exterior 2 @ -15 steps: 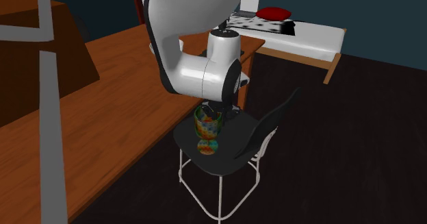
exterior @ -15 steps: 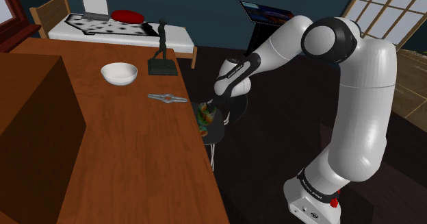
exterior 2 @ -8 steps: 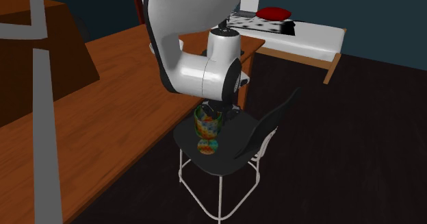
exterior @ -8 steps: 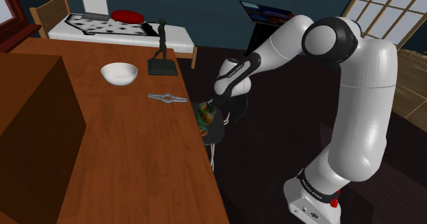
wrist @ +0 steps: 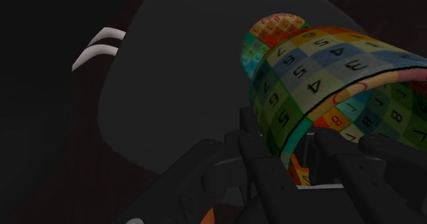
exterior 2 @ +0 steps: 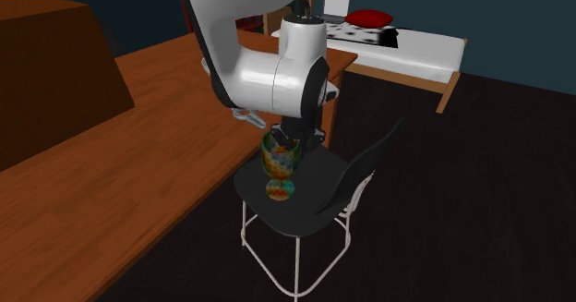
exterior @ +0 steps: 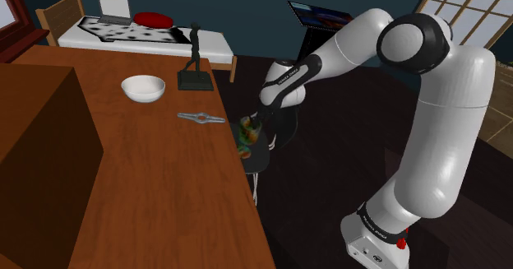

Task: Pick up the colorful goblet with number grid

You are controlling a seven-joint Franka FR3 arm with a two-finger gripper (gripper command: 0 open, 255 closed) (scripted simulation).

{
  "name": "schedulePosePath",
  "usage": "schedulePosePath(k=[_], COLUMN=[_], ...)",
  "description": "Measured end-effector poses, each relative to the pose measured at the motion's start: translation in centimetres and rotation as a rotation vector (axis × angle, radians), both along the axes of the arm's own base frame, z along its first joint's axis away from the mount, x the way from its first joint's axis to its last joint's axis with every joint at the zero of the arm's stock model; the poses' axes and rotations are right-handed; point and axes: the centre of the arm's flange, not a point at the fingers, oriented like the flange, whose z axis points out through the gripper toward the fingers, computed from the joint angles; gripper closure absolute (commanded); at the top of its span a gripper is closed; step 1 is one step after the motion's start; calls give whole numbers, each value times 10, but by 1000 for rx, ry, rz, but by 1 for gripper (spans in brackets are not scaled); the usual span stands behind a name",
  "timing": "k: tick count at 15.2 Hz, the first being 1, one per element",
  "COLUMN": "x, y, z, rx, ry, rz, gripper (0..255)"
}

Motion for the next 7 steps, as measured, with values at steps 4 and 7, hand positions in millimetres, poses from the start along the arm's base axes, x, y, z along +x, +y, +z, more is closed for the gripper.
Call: schedulePosePath(k=[4,7], x=[0,2], y=[0,-1], z=[22,36], rx=[0,0], ry=[0,0], rz=[0,0], gripper=[255,255])
